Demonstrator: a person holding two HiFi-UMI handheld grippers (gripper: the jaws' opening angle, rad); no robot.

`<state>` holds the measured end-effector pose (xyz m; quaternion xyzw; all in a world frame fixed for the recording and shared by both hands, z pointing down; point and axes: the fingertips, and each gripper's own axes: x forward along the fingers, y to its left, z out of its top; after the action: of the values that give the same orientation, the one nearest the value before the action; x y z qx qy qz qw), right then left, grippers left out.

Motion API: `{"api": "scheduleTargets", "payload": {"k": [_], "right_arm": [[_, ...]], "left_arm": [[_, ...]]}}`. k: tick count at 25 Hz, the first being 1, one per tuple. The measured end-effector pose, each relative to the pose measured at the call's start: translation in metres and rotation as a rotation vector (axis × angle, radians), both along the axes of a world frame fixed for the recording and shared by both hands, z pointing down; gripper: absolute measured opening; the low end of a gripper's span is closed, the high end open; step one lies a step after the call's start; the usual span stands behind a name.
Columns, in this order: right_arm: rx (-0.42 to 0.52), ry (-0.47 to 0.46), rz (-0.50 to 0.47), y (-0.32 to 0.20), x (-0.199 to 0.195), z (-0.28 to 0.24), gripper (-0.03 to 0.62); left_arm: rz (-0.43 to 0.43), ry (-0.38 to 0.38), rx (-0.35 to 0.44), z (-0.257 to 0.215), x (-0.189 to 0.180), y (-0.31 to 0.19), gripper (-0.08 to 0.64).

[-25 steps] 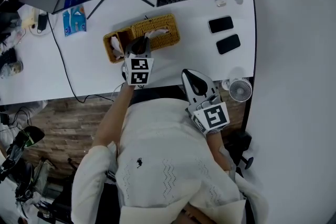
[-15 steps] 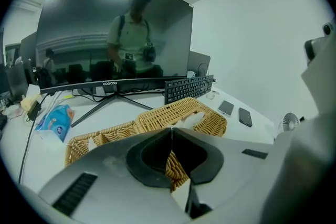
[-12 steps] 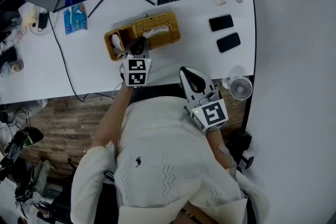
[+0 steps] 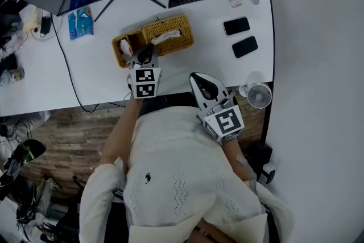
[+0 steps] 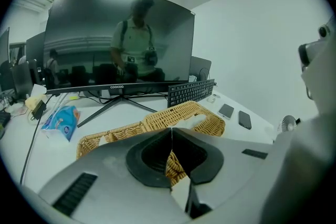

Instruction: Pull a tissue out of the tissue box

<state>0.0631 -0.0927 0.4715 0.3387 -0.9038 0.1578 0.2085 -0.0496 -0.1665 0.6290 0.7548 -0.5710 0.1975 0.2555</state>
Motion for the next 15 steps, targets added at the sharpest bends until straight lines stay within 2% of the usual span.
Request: {"api": "scheduleTargets", "payload": {"k": [15], "right_arm": [[-0.009, -0.007, -0.020, 0.007, -0.005, 0.004, 0.002]], "left_arm": [[-0.003, 0.006, 0.019, -0.008, -0.003, 0.015, 0.017]]}}
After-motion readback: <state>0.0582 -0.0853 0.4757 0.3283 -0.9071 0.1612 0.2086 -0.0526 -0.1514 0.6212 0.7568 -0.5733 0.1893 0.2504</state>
